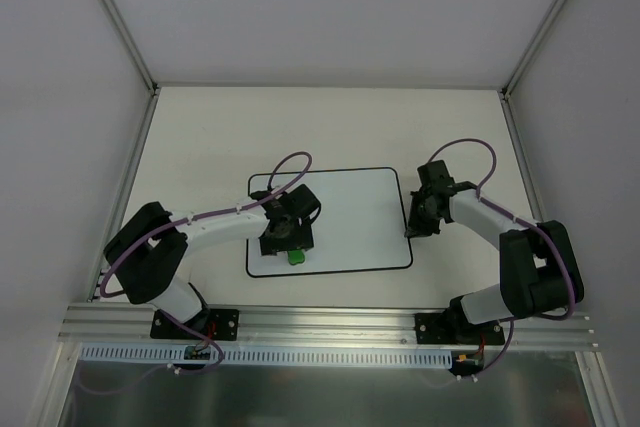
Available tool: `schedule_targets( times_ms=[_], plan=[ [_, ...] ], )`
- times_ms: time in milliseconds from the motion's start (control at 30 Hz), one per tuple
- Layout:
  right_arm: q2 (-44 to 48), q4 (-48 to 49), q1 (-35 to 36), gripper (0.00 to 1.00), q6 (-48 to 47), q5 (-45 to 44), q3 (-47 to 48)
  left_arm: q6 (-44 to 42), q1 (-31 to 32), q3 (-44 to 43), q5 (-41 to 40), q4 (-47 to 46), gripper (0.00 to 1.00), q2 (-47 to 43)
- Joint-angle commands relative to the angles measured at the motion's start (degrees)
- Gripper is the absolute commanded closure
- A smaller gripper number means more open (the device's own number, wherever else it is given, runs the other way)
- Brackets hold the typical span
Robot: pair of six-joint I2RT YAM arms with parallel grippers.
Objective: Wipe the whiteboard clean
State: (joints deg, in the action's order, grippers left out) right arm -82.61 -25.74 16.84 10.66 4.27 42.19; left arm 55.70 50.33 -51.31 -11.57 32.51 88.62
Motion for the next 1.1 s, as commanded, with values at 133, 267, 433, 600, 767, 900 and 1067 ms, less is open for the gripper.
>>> schedule_targets(
  times_ms=[133, 267, 433, 600, 767, 900, 1067],
  plan=[
    [0.61, 1.56, 0.03, 0.94, 0.07, 1.26, -2.29, 3.53, 1.0, -1.86, -2.75, 1.41, 0.31, -0.38],
    [0.61, 2.18, 0.03, 0.95, 0.33, 1.97, -2.73, 4.41, 1.09, -2.13, -3.01, 1.68, 0.37, -0.64],
    [0.96, 2.53, 0.03, 0.95, 0.33, 2.06, -3.08, 4.77, 1.09, -2.3, -3.98, 2.38, 0.41, -0.73],
    [1.22, 2.53, -0.05, 0.95, 0.33, 2.14, -3.26, 4.77, 1.09, -3.18, -5.74, 3.96, 0.46, -0.64],
    [1.05, 2.97, 0.03, 0.96, 0.33, 2.32, -3.43, 4.59, 1.09, -4.15, -6.09, 5.1, 0.47, -0.11],
    [1.13, 2.97, -0.05, 0.96, 0.24, 2.32, -3.43, 4.59, 1.09, -4.41, -6.09, 5.72, 0.54, 0.76],
    [1.22, 2.97, -0.05, 0.96, 0.16, 2.14, -3.52, 4.59, 1.09, -4.41, -6.09, 6.16, 0.55, 1.64]
  ],
)
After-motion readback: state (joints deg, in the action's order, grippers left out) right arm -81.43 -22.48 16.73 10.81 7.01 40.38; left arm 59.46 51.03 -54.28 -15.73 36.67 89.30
